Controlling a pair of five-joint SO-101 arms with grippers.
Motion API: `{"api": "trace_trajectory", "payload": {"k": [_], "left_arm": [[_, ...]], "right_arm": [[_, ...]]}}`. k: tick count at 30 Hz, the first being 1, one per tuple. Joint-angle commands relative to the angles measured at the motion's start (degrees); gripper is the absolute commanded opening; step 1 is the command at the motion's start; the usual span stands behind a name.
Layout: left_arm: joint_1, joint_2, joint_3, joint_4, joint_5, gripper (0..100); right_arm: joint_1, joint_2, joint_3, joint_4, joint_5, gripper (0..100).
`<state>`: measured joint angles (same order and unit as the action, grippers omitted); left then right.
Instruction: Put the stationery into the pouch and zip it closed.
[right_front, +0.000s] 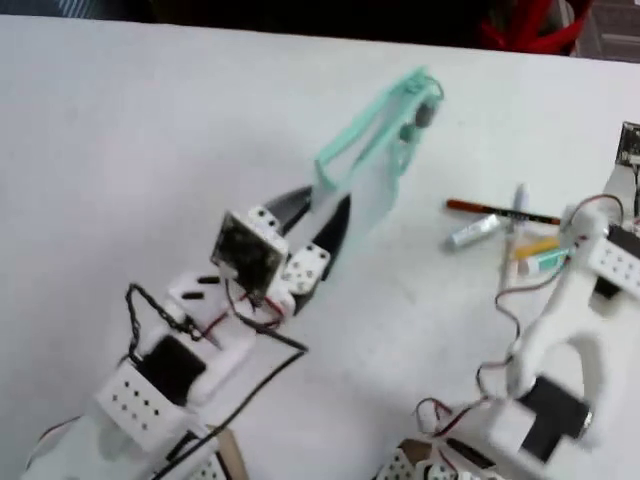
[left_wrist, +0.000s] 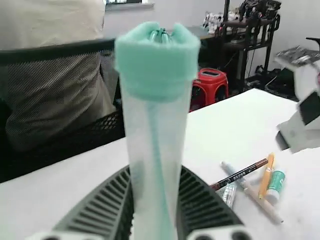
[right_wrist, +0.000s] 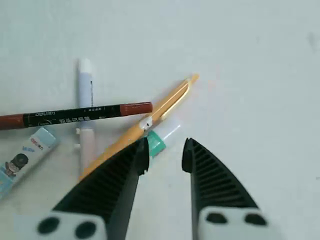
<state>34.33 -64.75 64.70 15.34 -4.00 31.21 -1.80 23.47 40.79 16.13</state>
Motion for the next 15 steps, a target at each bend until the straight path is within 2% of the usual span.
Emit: {"api": "trace_trajectory", "payload": {"k": [1, 5, 9, 11, 15], "left_arm": [[1.01, 0.13, 0.09, -3.43, -1.32, 3], [0.48, -0.22, 6.86, -5.54, -1.49, 3], [0.48, -0.31, 11.25, -5.89, -1.49, 3], [-0.92, -0.31, 11.6, -5.8, -1.58, 3], [-3.47, -0.31, 11.69, -5.54, -1.49, 4]], "right_arm": [[-3.74, 7.87, -7.82, 3.3, -8.7, 12.2], [-7.25, 14.55, -15.38, 9.63, -19.96, 12.3], [-7.6, 17.89, -21.27, 14.2, -30.42, 12.3], [-7.6, 18.68, -23.12, 15.43, -32.79, 13.1], [-9.01, 18.77, -24.88, 17.54, -33.32, 21.7]]}}
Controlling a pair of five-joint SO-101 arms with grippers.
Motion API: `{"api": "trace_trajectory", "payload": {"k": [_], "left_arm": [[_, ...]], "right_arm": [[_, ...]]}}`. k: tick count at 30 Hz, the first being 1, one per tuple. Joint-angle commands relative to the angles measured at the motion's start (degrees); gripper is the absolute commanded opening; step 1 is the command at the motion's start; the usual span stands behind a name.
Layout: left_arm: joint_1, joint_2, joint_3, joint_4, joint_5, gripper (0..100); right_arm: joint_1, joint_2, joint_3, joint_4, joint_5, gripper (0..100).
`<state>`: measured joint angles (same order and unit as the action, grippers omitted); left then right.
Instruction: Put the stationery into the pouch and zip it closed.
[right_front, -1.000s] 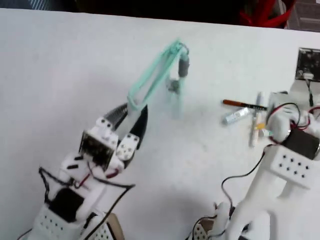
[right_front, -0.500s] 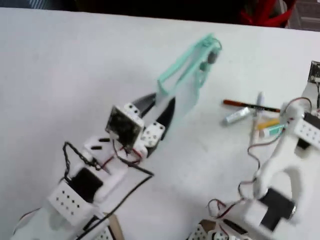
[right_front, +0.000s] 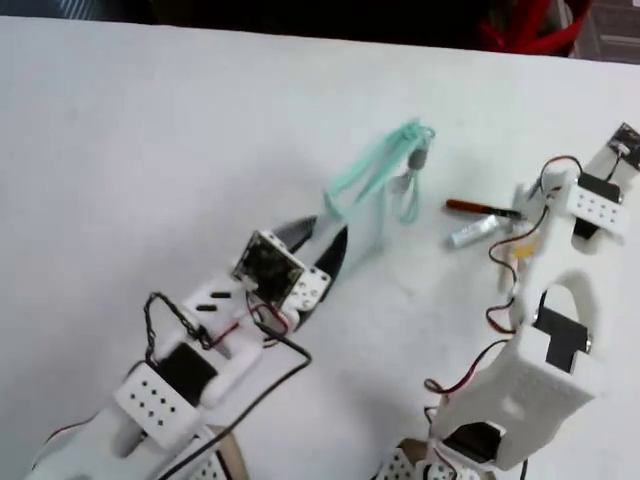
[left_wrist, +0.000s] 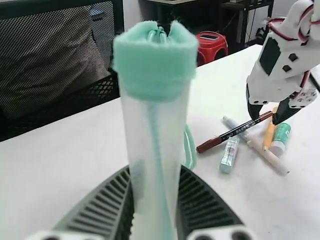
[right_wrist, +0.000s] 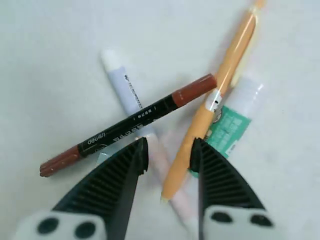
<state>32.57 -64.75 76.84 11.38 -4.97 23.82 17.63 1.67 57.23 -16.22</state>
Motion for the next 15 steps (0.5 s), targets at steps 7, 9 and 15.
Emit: {"api": "trace_trajectory", "payload": {"k": [7, 9, 15], "left_arm": [[-1.36, -0.31, 2.46, -1.93, -0.53, 4], [-1.36, -0.31, 2.64, -1.93, -0.53, 4], [-1.27, -0.31, 3.25, -1.67, -0.18, 4]], "right_arm": [[-1.63, 1.89, -3.52, -4.09, -1.05, 18.4], [-1.63, 3.38, -3.6, -5.67, -1.05, 17.8], [-1.27, 6.11, -3.69, -9.01, -1.05, 17.7]]}}
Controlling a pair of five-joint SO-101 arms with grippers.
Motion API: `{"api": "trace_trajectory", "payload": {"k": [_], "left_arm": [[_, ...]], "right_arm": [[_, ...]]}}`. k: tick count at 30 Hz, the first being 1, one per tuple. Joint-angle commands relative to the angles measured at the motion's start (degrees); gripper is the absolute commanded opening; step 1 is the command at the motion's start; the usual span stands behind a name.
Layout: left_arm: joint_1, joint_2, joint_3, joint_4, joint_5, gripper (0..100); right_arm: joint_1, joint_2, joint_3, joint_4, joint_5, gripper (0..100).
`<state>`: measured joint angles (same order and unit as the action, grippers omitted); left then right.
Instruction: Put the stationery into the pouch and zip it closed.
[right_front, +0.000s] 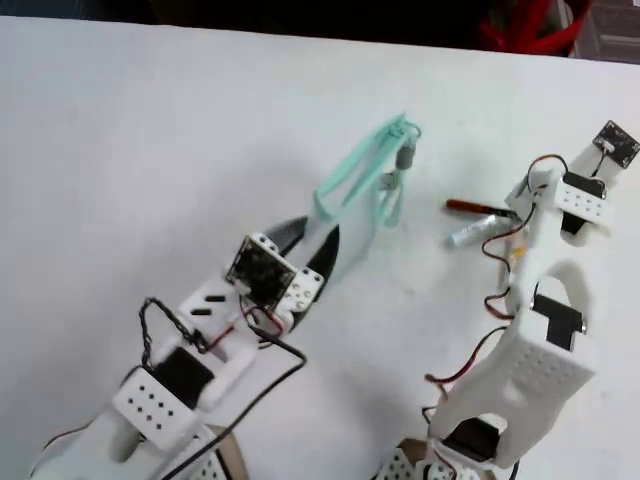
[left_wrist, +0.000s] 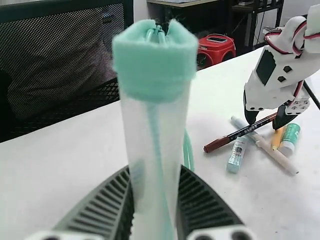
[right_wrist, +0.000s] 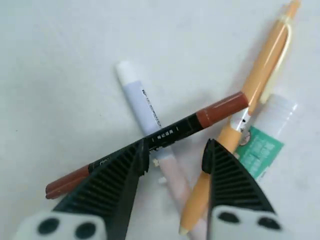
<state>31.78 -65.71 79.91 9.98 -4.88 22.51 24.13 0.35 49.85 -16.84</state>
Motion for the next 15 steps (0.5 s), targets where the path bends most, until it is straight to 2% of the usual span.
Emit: {"api": "trace_trajectory", "payload": {"k": [1, 15], "left_arm": [[-0.48, 0.66, 0.18, -0.18, -0.26, 4], [-0.48, 0.66, 0.18, -0.09, -0.35, 4]], "right_arm": [[0.22, -0.4, -2.37, -1.98, -0.44, 17.7], [0.31, 2.24, -3.08, -6.64, -0.18, 17.6]]}}
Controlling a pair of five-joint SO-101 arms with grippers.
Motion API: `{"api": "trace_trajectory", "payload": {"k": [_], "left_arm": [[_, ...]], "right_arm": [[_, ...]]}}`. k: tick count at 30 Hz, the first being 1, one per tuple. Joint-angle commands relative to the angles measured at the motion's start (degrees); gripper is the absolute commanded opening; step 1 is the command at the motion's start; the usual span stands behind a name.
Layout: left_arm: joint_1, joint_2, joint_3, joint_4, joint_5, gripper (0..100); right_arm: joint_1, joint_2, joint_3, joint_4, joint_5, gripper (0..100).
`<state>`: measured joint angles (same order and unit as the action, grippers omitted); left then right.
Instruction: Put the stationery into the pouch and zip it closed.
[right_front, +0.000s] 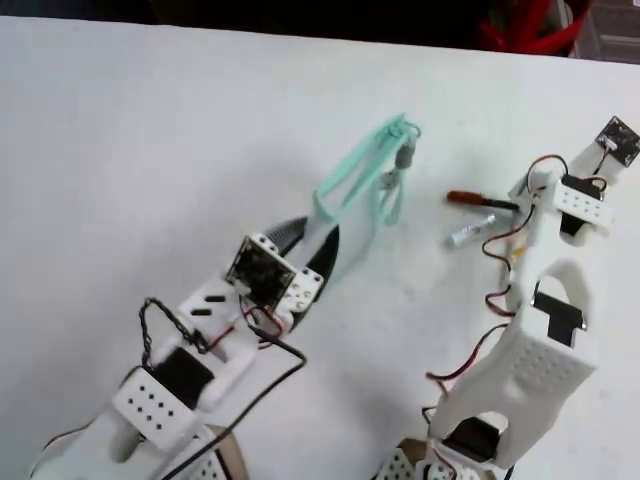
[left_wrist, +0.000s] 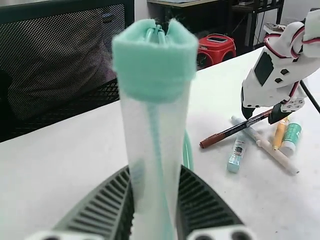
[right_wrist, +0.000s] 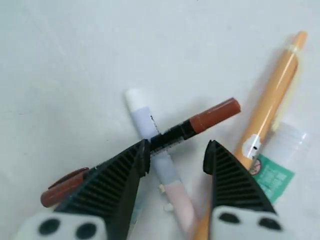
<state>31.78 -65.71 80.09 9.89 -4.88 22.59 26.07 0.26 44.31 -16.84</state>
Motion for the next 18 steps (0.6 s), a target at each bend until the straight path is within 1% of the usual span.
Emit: {"api": "trace_trajectory", "payload": {"k": [1, 4, 10, 16, 18], "left_arm": [[-0.48, 0.66, 0.0, 0.0, -0.35, 4], [-0.48, 0.66, 0.0, 0.0, -0.44, 4], [-0.57, 0.66, 0.0, 0.0, -0.53, 4], [-0.66, 0.66, 0.0, 0.0, -0.53, 4], [-0.84, 0.84, 0.0, -0.26, -0.53, 4]], "right_arm": [[0.22, 1.27, -3.87, -1.27, 0.0, 17.6], [0.31, 5.41, -8.44, -0.4, 0.09, 17.6], [0.31, 13.05, -21.71, 5.49, -0.44, 18.0], [1.27, 13.85, -32.7, 19.38, 0.09, 17.6], [1.27, 13.85, -36.4, 21.23, 0.09, 17.6]]}}
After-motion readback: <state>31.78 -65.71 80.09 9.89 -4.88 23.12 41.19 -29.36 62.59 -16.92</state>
